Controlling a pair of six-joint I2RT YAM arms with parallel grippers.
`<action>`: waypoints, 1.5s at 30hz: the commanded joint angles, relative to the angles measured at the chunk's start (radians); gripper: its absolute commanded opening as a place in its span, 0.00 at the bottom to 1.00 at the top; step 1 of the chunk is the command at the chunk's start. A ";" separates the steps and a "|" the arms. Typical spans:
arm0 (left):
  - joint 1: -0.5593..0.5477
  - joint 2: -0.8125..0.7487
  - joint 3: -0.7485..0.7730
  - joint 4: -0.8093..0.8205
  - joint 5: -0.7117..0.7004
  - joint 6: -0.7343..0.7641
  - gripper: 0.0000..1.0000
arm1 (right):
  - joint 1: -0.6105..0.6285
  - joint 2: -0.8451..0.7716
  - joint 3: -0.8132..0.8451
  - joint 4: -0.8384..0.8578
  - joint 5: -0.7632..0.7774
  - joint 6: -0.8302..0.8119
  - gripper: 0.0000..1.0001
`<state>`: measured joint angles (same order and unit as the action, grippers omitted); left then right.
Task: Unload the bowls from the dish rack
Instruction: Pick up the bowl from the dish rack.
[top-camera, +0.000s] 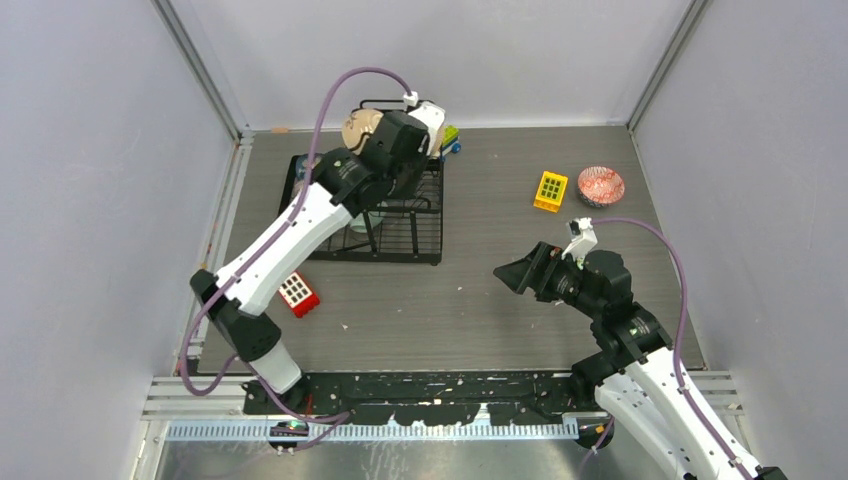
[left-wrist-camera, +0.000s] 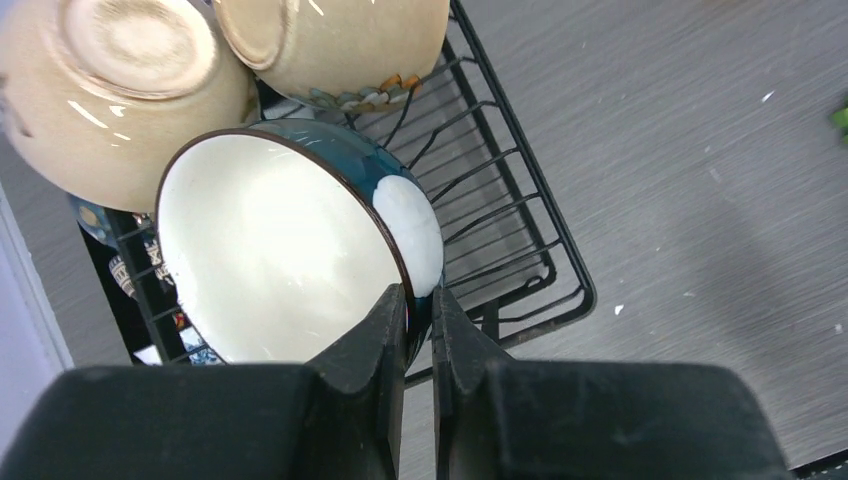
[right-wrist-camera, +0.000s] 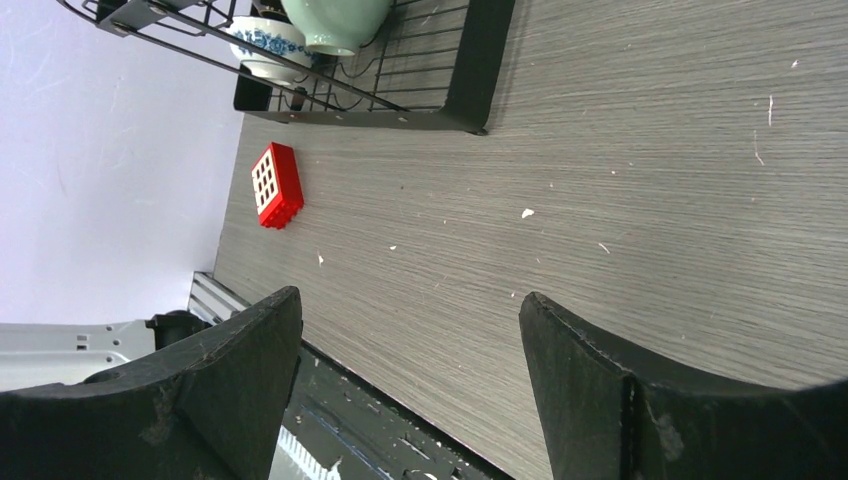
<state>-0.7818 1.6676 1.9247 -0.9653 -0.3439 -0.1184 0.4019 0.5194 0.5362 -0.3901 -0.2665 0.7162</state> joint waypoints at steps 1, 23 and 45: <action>-0.008 -0.161 -0.049 0.162 0.006 0.007 0.00 | 0.005 0.003 0.051 0.029 0.011 -0.012 0.83; -0.008 -0.462 -0.245 0.388 0.352 -0.043 0.00 | 0.009 0.040 0.228 -0.085 0.086 -0.117 0.84; -0.677 -0.550 -0.587 0.130 -0.006 0.570 0.00 | 0.024 0.256 0.732 -0.511 0.169 -0.236 0.83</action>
<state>-1.3979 1.2057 1.4197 -0.8989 -0.2821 0.2710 0.4179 0.7624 1.1812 -0.8001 -0.0509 0.5323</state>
